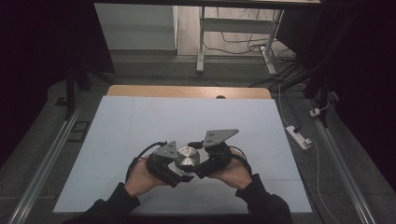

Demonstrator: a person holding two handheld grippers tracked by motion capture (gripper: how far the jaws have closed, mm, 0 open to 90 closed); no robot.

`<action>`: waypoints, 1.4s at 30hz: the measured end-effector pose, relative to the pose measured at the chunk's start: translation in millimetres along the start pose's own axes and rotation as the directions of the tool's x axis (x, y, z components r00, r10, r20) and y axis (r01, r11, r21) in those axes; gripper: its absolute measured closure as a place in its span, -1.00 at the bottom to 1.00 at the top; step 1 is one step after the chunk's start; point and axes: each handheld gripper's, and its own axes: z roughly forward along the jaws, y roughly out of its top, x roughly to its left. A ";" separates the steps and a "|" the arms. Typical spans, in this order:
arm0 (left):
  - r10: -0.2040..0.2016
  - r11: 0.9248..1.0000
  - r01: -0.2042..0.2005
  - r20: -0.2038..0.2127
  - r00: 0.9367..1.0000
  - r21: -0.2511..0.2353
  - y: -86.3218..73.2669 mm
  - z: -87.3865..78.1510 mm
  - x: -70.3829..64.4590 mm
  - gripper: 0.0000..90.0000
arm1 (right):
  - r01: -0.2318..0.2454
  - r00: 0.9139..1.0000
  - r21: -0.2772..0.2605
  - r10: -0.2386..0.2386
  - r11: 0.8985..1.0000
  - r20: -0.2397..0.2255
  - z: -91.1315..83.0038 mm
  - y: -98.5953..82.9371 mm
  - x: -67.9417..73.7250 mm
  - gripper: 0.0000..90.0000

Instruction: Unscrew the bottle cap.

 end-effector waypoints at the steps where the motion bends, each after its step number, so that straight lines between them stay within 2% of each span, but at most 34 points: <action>1: 0.000 1.000 0.000 0.000 1.000 0.000 0.0 0.0 0.0 -0.65 | 0.015 0.999 -0.004 -0.015 1.000 -0.046 -1.5 -1.0 -2.0 -0.56; 2: 0.037 0.999 -0.037 0.047 0.998 0.005 0.3 0.1 -1.5 -0.65 | 0.028 0.995 -0.006 -0.029 1.000 -0.099 -3.7 -2.5 -4.7 -0.56; 3: 0.045 0.999 -0.045 0.067 0.997 0.004 0.6 0.9 -2.2 -0.65 | 0.032 0.991 -0.016 -0.034 0.999 -0.133 -4.2 -3.8 -6.3 -0.56; 5: 0.048 0.999 -0.048 0.070 0.996 0.005 1.3 2.9 -3.7 -0.65 | 0.033 0.982 -0.018 -0.036 0.999 -0.183 -6.0 -6.1 -9.3 -0.57; 6: 0.046 0.999 -0.046 0.059 0.997 0.004 1.4 3.5 -4.1 -0.65 | 0.026 0.982 -0.012 -0.027 1.000 -0.184 -6.4 -6.3 -9.6 -0.60; 9: 0.010 1.000 -0.010 0.004 1.000 0.006 1.5 3.0 -2.7 -0.65 | -0.001 0.993 -0.002 0.000 1.000 -0.120 -8.8 -2.7 -7.7 -0.84; 10: -0.005 1.000 0.005 -0.012 1.000 -0.001 1.3 2.8 -2.4 -0.65 | -0.020 0.995 -0.009 0.019 1.000 -0.099 -11.0 -0.4 -7.1 -0.86; 11: -0.005 1.000 0.005 -0.012 1.000 -0.001 1.3 2.8 -2.4 -0.65 | -0.020 0.995 -0.009 0.019 1.000 -0.099 -11.0 -0.4 -7.1 -0.86; 12: -0.041 0.999 0.040 -0.057 0.998 -0.007 0.8 1.6 -0.6 -0.65 | -0.037 0.999 -0.009 0.037 0.999 -0.030 -12.8 3.2 -4.3 -0.87; 13: -0.041 0.999 0.040 -0.057 0.998 -0.007 0.8 1.6 -0.6 -0.65 | -0.037 0.999 -0.009 0.037 0.999 -0.030 -12.8 3.2 -4.3 -0.87; 14: -0.056 0.998 0.056 -0.099 0.993 -0.005 1.3 1.4 -0.4 -0.65 | -0.048 0.998 -0.002 0.048 0.999 0.046 -10.3 5.1 0.1 -0.87; 17: -0.083 0.997 0.082 -0.137 0.987 -0.008 1.6 2.3 -0.7 -0.65 | -0.063 0.989 -0.003 0.063 0.998 0.135 -2.1 4.8 5.1 -0.82; 19: -0.088 0.996 0.089 -0.162 0.983 -0.004 2.5 3.3 -1.7 -0.65 | -0.078 0.982 -0.002 0.077 0.997 0.174 3.6 3.5 6.2 -0.80; 22: -0.091 0.996 0.093 -0.180 0.979 0.002 3.6 4.1 -3.0 -0.65 | -0.073 0.975 -0.004 0.072 0.997 0.212 9.8 1.0 8.2 -0.71; 23: -0.093 0.996 0.095 -0.181 0.979 0.000 3.7 4.2 -3.3 -0.65 | -0.075 0.975 -0.017 0.076 0.997 0.208 9.9 0.5 8.5 -0.60; 27: -0.086 0.996 0.087 -0.170 0.982 0.001 3.9 3.7 -3.5 -0.65 | -0.067 0.979 -0.023 0.070 0.997 0.192 9.1 0.3 8.8 -0.59; 29: -0.069 0.997 0.071 -0.148 0.987 0.008 3.8 3.1 -2.9 -0.65 | -0.070 0.983 -0.024 0.073 0.997 0.168 7.5 0.4 8.0 -0.57; 30: -0.069 0.997 0.071 -0.148 0.987 0.008 3.8 3.1 -2.9 -0.65 | -0.071 0.986 -0.031 0.075 0.997 0.146 5.9 0.4 6.7 -0.56; 31: -0.065 0.998 0.066 -0.135 0.989 0.006 3.4 2.9 -2.8 -0.65 | -0.064 0.989 -0.021 0.067 0.998 0.135 5.3 0.6 6.0 -0.56; 33: -0.045 0.999 0.045 -0.078 0.996 -0.001 2.3 1.8 -1.2 -0.65 | -0.045 0.995 -0.017 0.046 0.999 0.088 2.9 0.2 4.3 -0.56; 34: -0.045 0.999 0.045 -0.078 0.996 -0.001 2.3 1.8 -1.2 -0.65 | -0.042 0.996 -0.017 0.043 0.999 0.075 2.4 0.2 3.8 -0.56; 35: -0.028 1.000 0.028 -0.053 0.998 0.000 2.3 1.4 -0.9 -0.65 | -0.027 0.998 -0.014 0.027 1.000 0.060 1.4 0.2 3.2 -0.56; 36: -0.028 1.000 0.028 -0.053 0.998 0.000 2.3 1.4 -0.9 -0.65 | -0.018 0.999 -0.013 0.019 1.000 0.047 0.7 0.3 3.0 -0.56; 38: -0.017 1.000 0.017 -0.013 1.000 -0.009 1.5 0.9 -0.3 -0.65 | -0.005 1.000 -0.021 0.005 1.000 0.016 -0.7 0.0 2.4 -0.56; 39: -0.004 1.000 0.004 0.021 1.000 -0.012 0.9 0.6 1.3 -0.65 | 0.001 1.000 -0.024 -0.001 1.000 0.001 -1.4 0.0 2.3 -0.56; 40: -0.004 1.000 0.004 0.021 1.000 -0.012 0.9 0.6 1.3 -0.65 | 0.009 1.000 -0.025 -0.009 1.000 -0.007 -1.7 0.0 2.2 -0.56; 42: 0.008 1.000 -0.007 0.049 0.999 -0.017 0.1 0.6 2.2 -0.65 | 0.021 0.999 -0.021 -0.022 1.000 -0.024 -2.5 0.2 2.3 -0.56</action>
